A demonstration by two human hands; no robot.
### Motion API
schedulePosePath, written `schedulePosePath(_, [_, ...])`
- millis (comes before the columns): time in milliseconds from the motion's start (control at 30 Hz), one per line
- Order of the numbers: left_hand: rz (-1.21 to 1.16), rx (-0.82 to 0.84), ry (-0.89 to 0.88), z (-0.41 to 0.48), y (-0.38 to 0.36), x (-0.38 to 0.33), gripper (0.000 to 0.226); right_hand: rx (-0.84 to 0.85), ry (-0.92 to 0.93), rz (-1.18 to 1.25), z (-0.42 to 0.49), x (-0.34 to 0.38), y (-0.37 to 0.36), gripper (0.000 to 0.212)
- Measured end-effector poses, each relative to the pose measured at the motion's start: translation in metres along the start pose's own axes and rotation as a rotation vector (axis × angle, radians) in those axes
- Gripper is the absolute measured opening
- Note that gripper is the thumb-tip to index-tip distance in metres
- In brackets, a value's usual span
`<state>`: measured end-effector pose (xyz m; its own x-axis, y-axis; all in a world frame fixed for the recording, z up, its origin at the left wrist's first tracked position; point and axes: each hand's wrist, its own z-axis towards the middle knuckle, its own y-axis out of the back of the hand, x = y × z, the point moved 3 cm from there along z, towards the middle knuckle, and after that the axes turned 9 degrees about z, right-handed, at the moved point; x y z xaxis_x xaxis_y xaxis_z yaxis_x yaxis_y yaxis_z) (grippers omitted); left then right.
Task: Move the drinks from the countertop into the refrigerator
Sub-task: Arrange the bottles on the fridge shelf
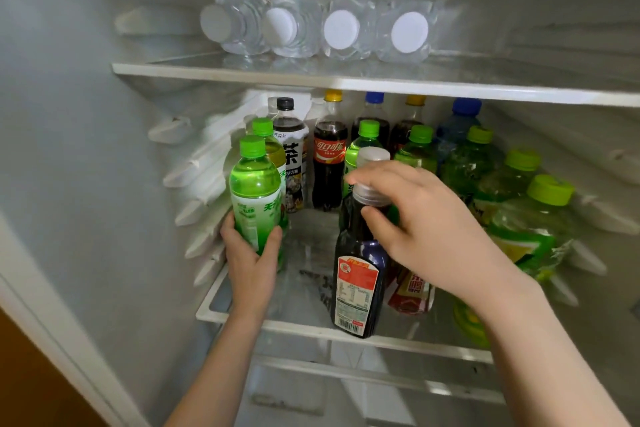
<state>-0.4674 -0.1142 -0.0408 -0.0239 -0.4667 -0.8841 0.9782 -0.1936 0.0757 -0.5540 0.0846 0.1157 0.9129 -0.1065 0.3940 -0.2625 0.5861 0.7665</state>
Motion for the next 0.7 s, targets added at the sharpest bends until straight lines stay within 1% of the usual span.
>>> schedulePosePath(100, [-0.035,0.023,0.037,0.000,0.001,0.001,0.062,-0.049,-0.004,0.003,-0.002,-0.004,-0.006,0.045])
schedulePosePath(200, [-0.015,0.031,0.026,0.000,0.001,0.002,0.064,-0.088,0.018,0.001,-0.004,-0.008,-0.009,0.046])
schedulePosePath(300, [0.038,0.014,-0.008,0.000,0.003,-0.001,0.066,-0.159,-0.004,0.047,-0.009,-0.010,-0.014,0.047])
schedulePosePath(400, [0.130,0.005,-0.035,0.002,0.003,-0.001,0.067,-0.257,-0.064,0.089,-0.016,-0.011,-0.025,0.059])
schedulePosePath(500, [0.182,0.004,-0.036,0.000,0.003,-0.002,0.070,-0.319,-0.089,0.103,-0.018,-0.010,-0.032,0.059])
schedulePosePath(600, [0.039,0.074,0.020,-0.003,0.002,-0.001,0.064,-0.395,-0.109,0.133,-0.019,-0.009,-0.034,0.057])
schedulePosePath(700, [-0.102,0.138,0.084,-0.003,-0.001,0.004,0.048,-0.453,-0.140,0.147,-0.022,-0.008,-0.036,0.056])
